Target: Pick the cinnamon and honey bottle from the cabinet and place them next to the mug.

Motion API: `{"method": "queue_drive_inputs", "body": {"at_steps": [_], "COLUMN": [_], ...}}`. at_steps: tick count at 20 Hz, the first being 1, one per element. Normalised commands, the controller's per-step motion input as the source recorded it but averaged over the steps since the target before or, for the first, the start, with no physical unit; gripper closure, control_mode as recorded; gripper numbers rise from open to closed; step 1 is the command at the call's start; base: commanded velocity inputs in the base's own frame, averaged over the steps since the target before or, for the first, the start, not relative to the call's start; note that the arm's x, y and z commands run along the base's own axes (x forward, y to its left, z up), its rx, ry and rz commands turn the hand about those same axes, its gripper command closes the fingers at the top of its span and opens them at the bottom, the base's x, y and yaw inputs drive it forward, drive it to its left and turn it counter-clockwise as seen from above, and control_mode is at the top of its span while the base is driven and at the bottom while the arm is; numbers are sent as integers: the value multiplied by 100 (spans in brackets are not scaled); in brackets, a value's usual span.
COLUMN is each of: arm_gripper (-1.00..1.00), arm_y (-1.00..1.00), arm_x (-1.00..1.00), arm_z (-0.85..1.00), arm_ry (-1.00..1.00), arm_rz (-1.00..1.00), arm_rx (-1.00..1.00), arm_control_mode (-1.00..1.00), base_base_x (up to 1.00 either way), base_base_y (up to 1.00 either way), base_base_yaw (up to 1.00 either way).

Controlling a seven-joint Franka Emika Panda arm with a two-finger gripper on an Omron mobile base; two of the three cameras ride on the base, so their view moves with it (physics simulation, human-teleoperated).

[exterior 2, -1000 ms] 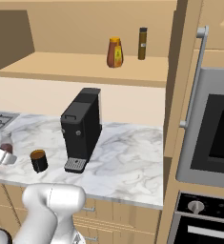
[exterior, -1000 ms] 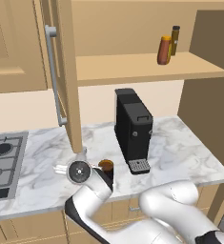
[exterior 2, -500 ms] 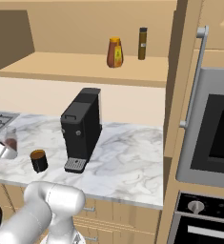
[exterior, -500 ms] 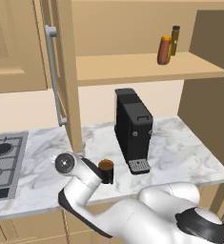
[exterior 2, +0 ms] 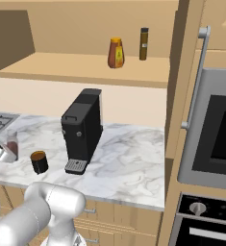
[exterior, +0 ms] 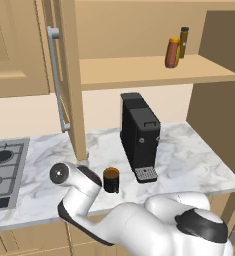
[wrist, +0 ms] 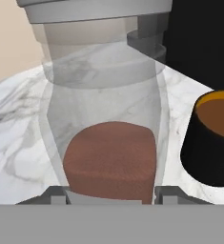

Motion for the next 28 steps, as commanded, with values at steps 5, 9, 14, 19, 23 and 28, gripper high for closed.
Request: {"method": "queue_drive_inputs", "body": {"at_steps": [5,9,14,19,23,28], "arm_gripper": [100,100,100,100,100,100], "arm_y": [-15,0,18,6,0,0], "arm_x": [5,11,0,0,0,0], "arm_z": [-4,-1,-3,-5,-2,-14], "arm_ry": [0,0,0,1,2,0], "arm_rz": [-14,-24,-22,-21,-21,-17], "arm_rx": [0,-5,-10,-13,-12,-2], "arm_control_mode": [-100,-100,-100,-100,-100,-100], "base_base_x": [0,0,0,0,0,0], "base_base_y": [0,0,0,0,0,0], "base_base_yaw": [0,0,0,0,0,0]}}
